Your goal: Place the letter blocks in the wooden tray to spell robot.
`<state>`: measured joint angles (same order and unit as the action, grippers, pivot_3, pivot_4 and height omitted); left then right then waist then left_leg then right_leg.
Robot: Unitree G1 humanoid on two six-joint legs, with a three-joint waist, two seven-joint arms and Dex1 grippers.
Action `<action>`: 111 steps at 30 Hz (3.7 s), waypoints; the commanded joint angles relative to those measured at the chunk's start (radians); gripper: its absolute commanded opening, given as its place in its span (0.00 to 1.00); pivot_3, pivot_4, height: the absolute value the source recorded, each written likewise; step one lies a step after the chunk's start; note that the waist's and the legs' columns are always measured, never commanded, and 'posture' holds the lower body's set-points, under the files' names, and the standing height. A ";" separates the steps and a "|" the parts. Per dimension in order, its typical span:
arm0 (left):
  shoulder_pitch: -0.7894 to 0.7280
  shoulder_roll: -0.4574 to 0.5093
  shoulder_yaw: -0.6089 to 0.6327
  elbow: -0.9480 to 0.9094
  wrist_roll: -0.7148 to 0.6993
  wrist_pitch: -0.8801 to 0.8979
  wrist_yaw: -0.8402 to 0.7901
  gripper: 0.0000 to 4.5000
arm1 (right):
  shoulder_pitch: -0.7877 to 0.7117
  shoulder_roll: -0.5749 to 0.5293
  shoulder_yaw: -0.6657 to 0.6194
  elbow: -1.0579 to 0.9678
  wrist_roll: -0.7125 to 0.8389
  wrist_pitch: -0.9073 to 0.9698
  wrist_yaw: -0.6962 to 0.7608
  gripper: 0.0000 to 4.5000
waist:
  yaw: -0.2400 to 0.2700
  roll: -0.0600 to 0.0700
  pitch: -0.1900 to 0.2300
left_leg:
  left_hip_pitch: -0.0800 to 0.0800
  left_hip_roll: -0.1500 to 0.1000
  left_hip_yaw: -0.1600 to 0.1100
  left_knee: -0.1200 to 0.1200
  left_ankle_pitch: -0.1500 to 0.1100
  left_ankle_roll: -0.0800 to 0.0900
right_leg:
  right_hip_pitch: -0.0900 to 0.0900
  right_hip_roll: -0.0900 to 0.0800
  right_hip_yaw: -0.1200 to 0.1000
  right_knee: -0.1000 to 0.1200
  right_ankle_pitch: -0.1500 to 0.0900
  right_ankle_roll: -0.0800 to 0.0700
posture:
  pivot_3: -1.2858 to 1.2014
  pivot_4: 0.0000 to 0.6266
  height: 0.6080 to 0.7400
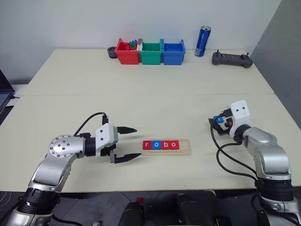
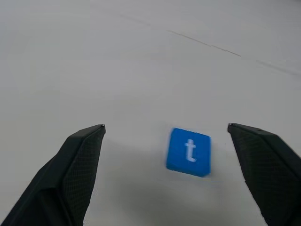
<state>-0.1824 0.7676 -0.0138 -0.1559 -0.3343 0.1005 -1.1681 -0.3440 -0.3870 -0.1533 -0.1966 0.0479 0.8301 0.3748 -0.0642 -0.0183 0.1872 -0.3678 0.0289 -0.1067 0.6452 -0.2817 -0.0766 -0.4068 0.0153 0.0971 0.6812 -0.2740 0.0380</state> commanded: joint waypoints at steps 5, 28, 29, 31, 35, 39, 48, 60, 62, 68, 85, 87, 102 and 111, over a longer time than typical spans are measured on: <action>-0.015 -0.003 0.005 -0.007 -0.014 -0.021 -0.018 1.00 | -0.081 0.035 -0.064 0.231 0.037 -0.072 -0.086 0.99 | -0.002 0.000 0.000 | 0.000 0.000 0.000 0.000 0.000 0.000 | 0.000 0.000 0.000 0.000 0.000 0.000 | 0.52 0.24 1.00; 0.025 0.029 0.063 -0.031 -0.096 0.038 -0.061 1.00 | -0.043 0.029 -0.071 0.214 0.104 -0.034 -0.124 0.33 | 0.000 0.000 0.000 | 0.001 0.000 0.000 0.000 0.000 0.000 | 0.001 0.000 0.000 0.000 0.000 0.000 | 0.52 0.24 1.00; 0.024 0.029 0.063 -0.032 -0.096 0.042 -0.061 1.00 | -0.032 0.031 -0.071 0.192 0.108 -0.025 -0.124 0.33 | 0.000 0.000 0.000 | 0.001 0.000 0.000 0.000 0.000 0.000 | 0.001 0.000 0.000 0.000 0.000 0.000 | 0.52 0.24 1.00; 0.015 0.029 0.060 -0.033 -0.097 0.050 -0.059 1.00 | -0.005 0.036 -0.067 0.137 0.117 -0.001 -0.124 0.33 | 0.001 0.000 0.000 | 0.001 0.000 0.000 0.000 0.000 0.000 | 0.001 0.000 0.000 -0.001 0.000 0.000 | 0.52 0.24 1.00; -0.012 0.025 0.052 -0.030 -0.096 0.067 -0.055 1.00 | 0.082 0.061 -0.043 -0.039 0.143 0.085 -0.128 0.33 | 0.002 0.000 0.000 | 0.001 0.000 -0.001 -0.001 0.000 0.000 | 0.001 0.000 -0.001 -0.001 -0.001 0.001 | 0.52 0.24 1.00; -0.027 0.022 0.050 -0.011 -0.088 0.064 -0.061 1.00 | 0.192 0.116 -0.030 -0.249 0.170 0.202 -0.168 0.33 | 0.003 0.000 0.000 | 0.001 0.000 -0.001 -0.001 0.000 0.000 | 0.001 0.000 0.000 -0.001 -0.002 0.003 | 0.52 0.24 1.00; -0.073 0.020 0.025 0.023 -0.076 0.057 -0.085 1.00 | 0.357 0.261 0.022 -0.482 0.162 0.321 -0.282 0.33 | 0.002 -0.001 -0.001 | 0.001 0.001 -0.001 -0.001 0.000 0.000 | 0.001 0.000 0.000 -0.001 -0.004 0.005 | 0.52 0.24 1.00; -0.079 0.009 0.011 0.044 -0.058 0.027 -0.105 1.00 | 0.260 0.357 -0.134 -0.523 0.215 0.297 -0.338 0.99 | 0.003 0.000 0.000 | 0.001 0.001 0.000 -0.001 0.000 0.000 | 0.001 0.000 0.000 -0.001 -0.004 0.004 | 0.52 0.24 1.00; -0.075 0.008 0.011 0.044 -0.057 0.023 -0.105 1.00 | 0.219 0.318 -0.155 -0.525 0.232 0.307 -0.312 0.99 | 0.002 0.000 0.000 | 0.001 0.001 0.000 -0.001 0.000 0.000 | 0.000 0.000 0.000 -0.001 -0.004 0.004 | 0.52 0.24 1.00; -0.079 0.001 0.007 0.052 -0.052 0.020 -0.103 1.00 | 0.174 -0.057 -0.080 -0.452 0.318 0.211 0.027 0.99 | 0.002 0.001 0.000 | 0.000 0.000 0.000 -0.001 0.000 0.000 | 0.000 0.000 0.000 -0.002 -0.005 0.004 | 0.52 0.24 1.00; -0.057 0.009 0.011 0.020 -0.047 0.033 -0.090 1.00 | 0.165 -0.539 0.171 -0.052 0.251 -0.316 0.646 0.99 | 0.001 -0.001 0.001 | 0.000 0.000 0.001 0.000 -0.001 0.001 | 0.001 0.000 0.001 -0.002 -0.005 0.005 | 0.52 0.24 1.00; -0.056 0.009 0.013 0.019 -0.046 0.034 -0.088 1.00 | 0.135 -0.544 0.184 -0.018 0.242 -0.332 0.668 0.99 | 0.004 -0.001 0.002 | 0.000 0.000 0.001 0.000 -0.001 0.001 | 0.001 0.000 0.000 -0.002 -0.005 0.005 | 0.52 0.24 1.00; -0.033 0.013 0.020 0.018 -0.043 0.020 -0.087 1.00 | -0.020 -0.525 0.309 0.216 0.163 -0.422 0.816 0.95 | 0.007 -0.001 0.002 | 0.000 0.000 0.000 0.000 -0.001 0.001 | 0.001 0.000 0.000 -0.001 -0.003 0.002 | 0.52 0.24 1.00; -0.026 0.010 0.018 0.013 -0.041 0.016 -0.079 1.00 | -0.028 -0.512 0.312 0.219 0.158 -0.446 0.839 0.32 | 0.007 -0.001 0.002 | 0.000 0.000 0.000 0.000 -0.001 0.001 | 0.001 0.000 0.000 -0.001 -0.003 0.001 | 0.52 0.24 1.00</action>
<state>-0.2028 0.7648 -0.0128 -0.1106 -0.3731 0.1281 -1.2524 -0.3533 -0.8955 0.1706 0.0271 0.2086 0.3989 1.1993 -0.0575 -0.0192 0.1889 -0.3673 0.0290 -0.1065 0.6451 -0.2823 -0.0758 -0.4060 0.0150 0.0968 0.6801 -0.2768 0.0392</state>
